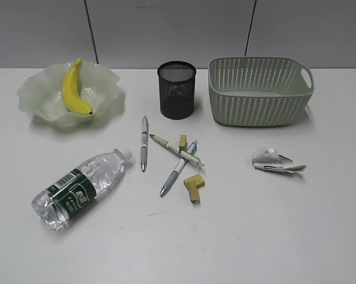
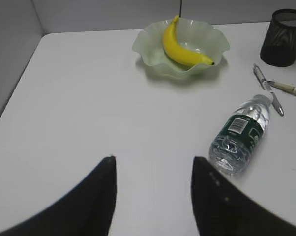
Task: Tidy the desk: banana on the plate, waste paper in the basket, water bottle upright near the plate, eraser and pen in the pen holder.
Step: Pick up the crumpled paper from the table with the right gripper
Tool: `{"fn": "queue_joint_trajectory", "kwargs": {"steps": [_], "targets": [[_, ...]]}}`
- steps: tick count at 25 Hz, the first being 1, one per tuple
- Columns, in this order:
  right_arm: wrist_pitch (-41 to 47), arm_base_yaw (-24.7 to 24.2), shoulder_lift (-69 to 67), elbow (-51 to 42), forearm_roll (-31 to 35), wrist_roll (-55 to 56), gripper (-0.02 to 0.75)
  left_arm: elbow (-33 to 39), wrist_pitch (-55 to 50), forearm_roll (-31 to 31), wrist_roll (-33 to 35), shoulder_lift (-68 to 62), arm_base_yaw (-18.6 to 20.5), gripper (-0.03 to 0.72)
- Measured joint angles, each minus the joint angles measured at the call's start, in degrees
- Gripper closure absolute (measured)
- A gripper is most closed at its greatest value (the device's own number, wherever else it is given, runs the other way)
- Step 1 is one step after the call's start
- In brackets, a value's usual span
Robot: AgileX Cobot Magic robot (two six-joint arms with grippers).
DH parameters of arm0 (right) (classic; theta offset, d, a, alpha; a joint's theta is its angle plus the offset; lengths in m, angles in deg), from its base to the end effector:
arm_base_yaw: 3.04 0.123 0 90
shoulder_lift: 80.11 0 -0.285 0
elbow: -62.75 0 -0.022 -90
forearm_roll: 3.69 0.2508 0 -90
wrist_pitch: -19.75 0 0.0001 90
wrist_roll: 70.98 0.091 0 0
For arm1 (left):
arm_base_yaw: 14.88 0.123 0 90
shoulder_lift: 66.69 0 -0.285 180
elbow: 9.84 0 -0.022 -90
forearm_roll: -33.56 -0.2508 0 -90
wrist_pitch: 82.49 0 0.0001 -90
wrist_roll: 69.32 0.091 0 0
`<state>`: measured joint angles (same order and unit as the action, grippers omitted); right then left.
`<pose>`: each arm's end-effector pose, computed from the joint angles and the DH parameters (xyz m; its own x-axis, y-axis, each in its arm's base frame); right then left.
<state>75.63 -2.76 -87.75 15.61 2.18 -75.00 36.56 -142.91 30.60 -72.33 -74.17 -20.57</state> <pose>-0.0054 0.0077 0.2916 -0.3494 -0.0142 -0.9368 -0.0886 0.9959 0.0179 -0.0097 0.0051 0.2883 -0.4104 0.0138 -0.9118 0.0472 0.9989 -0.0062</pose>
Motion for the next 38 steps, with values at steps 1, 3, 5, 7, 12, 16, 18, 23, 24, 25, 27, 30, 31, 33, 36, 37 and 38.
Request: {"fn": "queue_joint_trajectory", "kwargs": {"steps": [1, 3, 5, 7, 12, 16, 18, 23, 24, 25, 27, 30, 31, 33, 36, 37, 38], "targets": [[-2.8, 0.0, -0.6, 0.2, 1.4, 0.0, 0.314, 0.0, 0.0, 0.1, 0.0, 0.0, -0.3, 0.321], [-10.4, 0.0, -3.3, 0.5, 5.2, -0.6, 0.332, 0.0, 0.0, 0.0, 0.0, 0.0, -0.9, 0.321], [-15.6, 0.0, -7.8, 0.6, 9.4, -2.9, 0.339, 0.0, 0.0, 0.0, 0.0, 0.0, -1.1, 0.321], [-18.7, 0.0, -14.6, 0.7, 13.4, -8.1, 0.343, 0.0, 0.0, 0.0, 0.0, 0.0, -1.1, 0.321], [-18.0, 1.6, -34.3, 5.9, 21.4, -21.6, 0.344, 0.0, 0.0, 0.0, 0.1, 0.0, -1.1, 0.323], [-13.4, 4.2, -51.5, 14.2, 21.3, -25.3, 0.315, 0.0, 0.0, 0.0, 0.1, 0.0, -1.1, 0.322], [-10.7, 5.5, -58.9, 18.1, 21.1, -25.6, 0.272, 0.0, 0.0, 0.0, 0.1, 0.0, -1.1, 0.322], [-6.8, 10.3, -77.7, 27.5, 16.7, -25.7, 0.171, 0.0, 0.0, 0.0, 0.1, 0.0, -1.1, 0.331], [-6.6, 11.6, -81.0, 29.2, 14.8, -25.7, 0.163, 0.0, 0.0, 0.0, 0.1, 0.0, -1.1, 0.332], [-6.5, 12.8, -83.7, 30.5, 12.8, -25.7, 0.158, 0.0, 0.0, 0.0, 0.1, 0.0, -1.1, 0.332], [-6.4, 14.4, -89.6, 33.1, 9.7, -25.4, 0.153, 0.0, 0.0, 0.0, 0.1, 0.0, -1.1, 0.335], [-6.4, 15.1, -97.5, 36.0, 5.7, -23.9, 0.153, 0.0, 0.0, 0.0, 0.1, 0.0, -1.1, 0.342], [-6.4, 15.1, -100.1, 37.0, 4.5, -23.2, 0.153, 0.0, 0.0, 0.0, 0.1, 0.0, -1.1, 0.342], [-6.4, 15.1, -104.4, 38.5, 3.2, -22.1, 0.152, 0.0, 0.0, 0.0, 0.1, 0.0, -1.1, 0.343], [-6.4, 15.1, -110.0, 41.0, 2.8, -21.5, 0.151, 0.0, 0.0, 0.0, 0.1, 0.0, -1.1, 0.349], [-6.6, 15.1, -111.6, 41.9, 2.8, -21.5, 0.151, 0.0, 0.0, 0.0, 0.1, 0.0, -1.1, 0.349], [-7.1, 15.1, -113.0, 42.6, 2.8, -21.5, 0.151, 0.0, 0.0, 0.0, 0.1, 0.0, -1.1, 0.349]]}}
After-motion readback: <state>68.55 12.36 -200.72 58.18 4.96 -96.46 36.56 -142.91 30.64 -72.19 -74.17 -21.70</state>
